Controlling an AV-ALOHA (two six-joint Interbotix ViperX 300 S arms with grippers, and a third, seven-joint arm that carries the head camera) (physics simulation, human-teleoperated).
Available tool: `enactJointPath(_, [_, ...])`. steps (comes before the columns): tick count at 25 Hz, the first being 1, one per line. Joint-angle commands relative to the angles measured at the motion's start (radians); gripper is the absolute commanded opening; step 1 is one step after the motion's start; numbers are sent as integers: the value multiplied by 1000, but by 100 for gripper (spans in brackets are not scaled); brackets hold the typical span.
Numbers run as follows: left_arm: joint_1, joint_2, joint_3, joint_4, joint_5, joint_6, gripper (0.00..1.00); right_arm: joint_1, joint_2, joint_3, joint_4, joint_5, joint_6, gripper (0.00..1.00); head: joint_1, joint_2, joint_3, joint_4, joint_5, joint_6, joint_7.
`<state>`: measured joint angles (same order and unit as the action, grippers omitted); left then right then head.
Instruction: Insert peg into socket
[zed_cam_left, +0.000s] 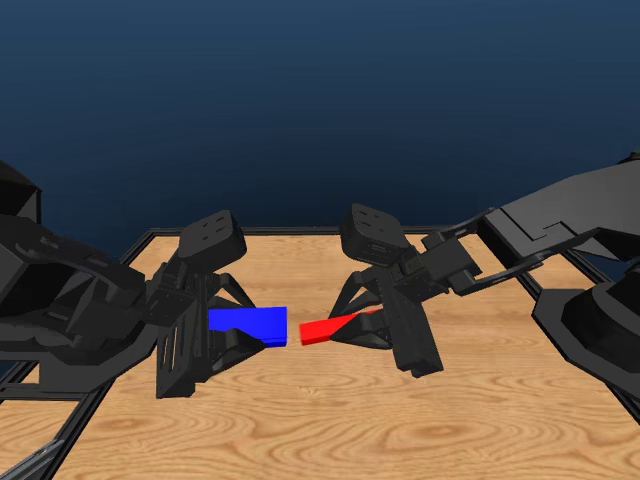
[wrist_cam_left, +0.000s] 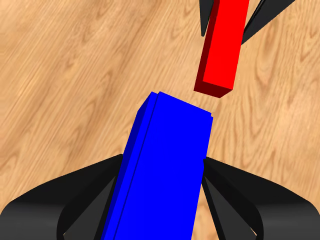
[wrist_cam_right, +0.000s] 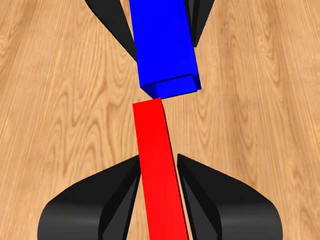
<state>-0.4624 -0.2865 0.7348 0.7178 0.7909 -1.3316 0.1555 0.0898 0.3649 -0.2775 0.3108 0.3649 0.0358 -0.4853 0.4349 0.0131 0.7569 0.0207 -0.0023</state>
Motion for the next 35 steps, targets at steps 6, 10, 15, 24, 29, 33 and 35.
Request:
enactJointPath(6, [-70, 5, -33, 82, 108, -148, 0, -36, 29, -41, 51, -112, -37, 0, 5, -4, -20, 2, -36, 7, -7])
enactJointPath(10, [-91, 7, -48, 101, 139, -181, 0, -48, 56, -45, 104, -167, -91, 0, 7, -5, -22, 3, -44, 8, -8])
enactJointPath(15, [-96, 31, -28, 108, 152, -190, 0, -61, 85, -59, 132, -208, -126, 0, 8, -5, -24, 3, -51, 10, -8])
enactJointPath(24, [-114, 43, -41, 111, 171, -212, 0, -90, 67, -72, 149, -190, -202, 0, 12, -4, -26, 5, -49, 13, -8])
enactJointPath(29, [-109, 36, -55, 116, 154, -220, 0, -96, 74, -106, 154, -191, -224, 0, 13, 0, -29, 6, -51, 14, -1])
enactJointPath(33, [-99, 45, -37, 120, 145, -228, 0, -72, 107, -155, 170, -196, -243, 0, 19, 2, -33, 7, -58, 13, 7])
enactJointPath(35, [-93, 42, -39, 121, 128, -232, 0, -51, 153, -196, 169, -172, -253, 0, 23, 1, -34, 7, -59, 11, 9])
